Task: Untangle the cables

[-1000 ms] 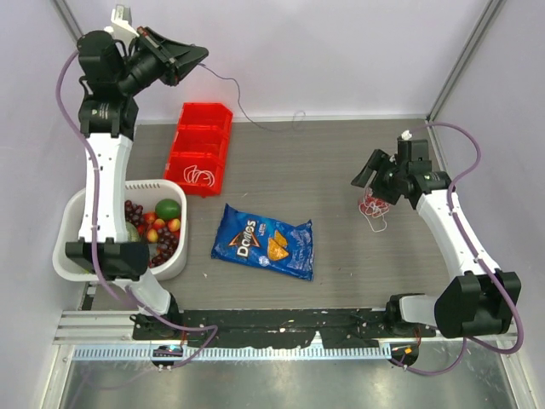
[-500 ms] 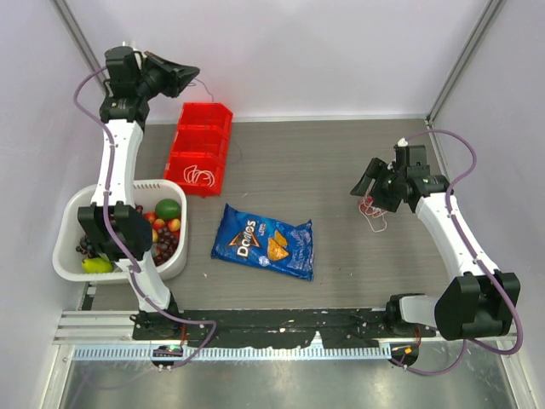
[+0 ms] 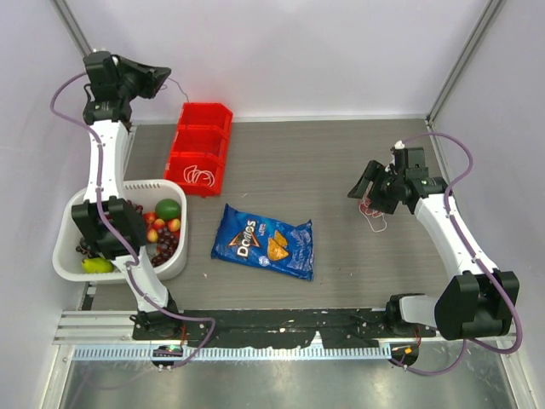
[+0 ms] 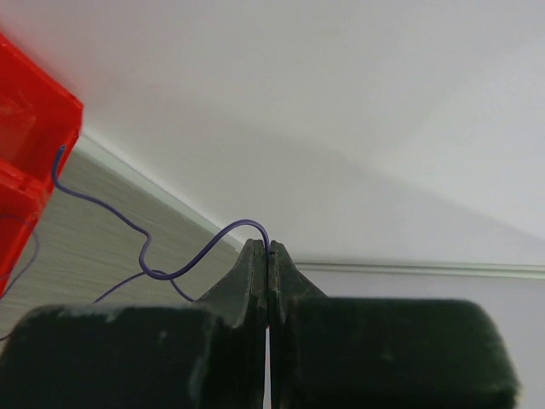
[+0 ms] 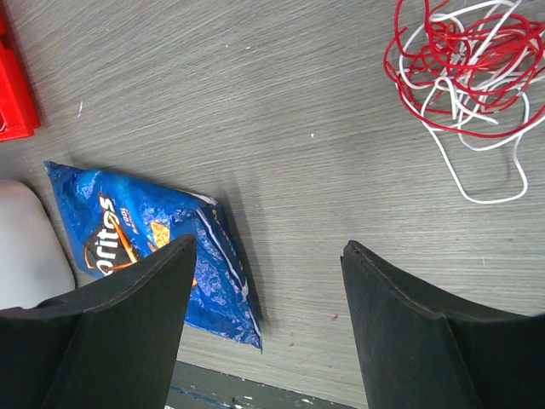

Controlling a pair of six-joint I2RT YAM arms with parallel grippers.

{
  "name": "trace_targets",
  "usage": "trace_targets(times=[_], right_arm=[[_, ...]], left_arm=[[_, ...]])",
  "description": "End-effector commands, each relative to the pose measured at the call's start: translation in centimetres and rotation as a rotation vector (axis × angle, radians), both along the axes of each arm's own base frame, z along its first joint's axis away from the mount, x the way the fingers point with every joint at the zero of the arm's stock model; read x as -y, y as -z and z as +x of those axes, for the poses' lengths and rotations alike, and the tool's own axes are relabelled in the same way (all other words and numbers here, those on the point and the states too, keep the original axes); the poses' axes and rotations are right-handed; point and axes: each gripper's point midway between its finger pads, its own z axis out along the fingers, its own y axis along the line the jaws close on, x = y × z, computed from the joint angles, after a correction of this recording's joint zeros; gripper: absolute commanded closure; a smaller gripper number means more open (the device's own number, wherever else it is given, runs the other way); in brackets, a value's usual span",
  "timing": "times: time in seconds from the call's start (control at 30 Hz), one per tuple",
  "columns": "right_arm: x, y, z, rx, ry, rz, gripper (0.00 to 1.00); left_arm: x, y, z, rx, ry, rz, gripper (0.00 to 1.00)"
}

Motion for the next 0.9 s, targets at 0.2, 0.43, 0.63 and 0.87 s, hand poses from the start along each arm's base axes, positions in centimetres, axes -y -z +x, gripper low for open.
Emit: trace_targets(times=[0.2,0.43,0.63,0.87], right_arm=[[-0.2,-0.7,0.5,0.051,-0.008,0.012,0.26],[0.1,-1.2,0.2,0.061,-0.002,-0.002,0.26],[-0.4,-1.1,0.1,0.048,-0.011,0.021,0.26],[-0.2,-1.0,-0.5,0.041,-0.012,0.012,0.27]], left_arm=[[-0.4,-8.2,1.8,0.246,0.002,0.006,1.0],[-1.3,-3.7,0.6,0.111,-0.051,0.209,1.0],[-0.8,2.1,-0.1,-0.026,-0.067,0.476,1.0],[3.9,10.8,0.4,-0.181,0.069,0.563,1.0]])
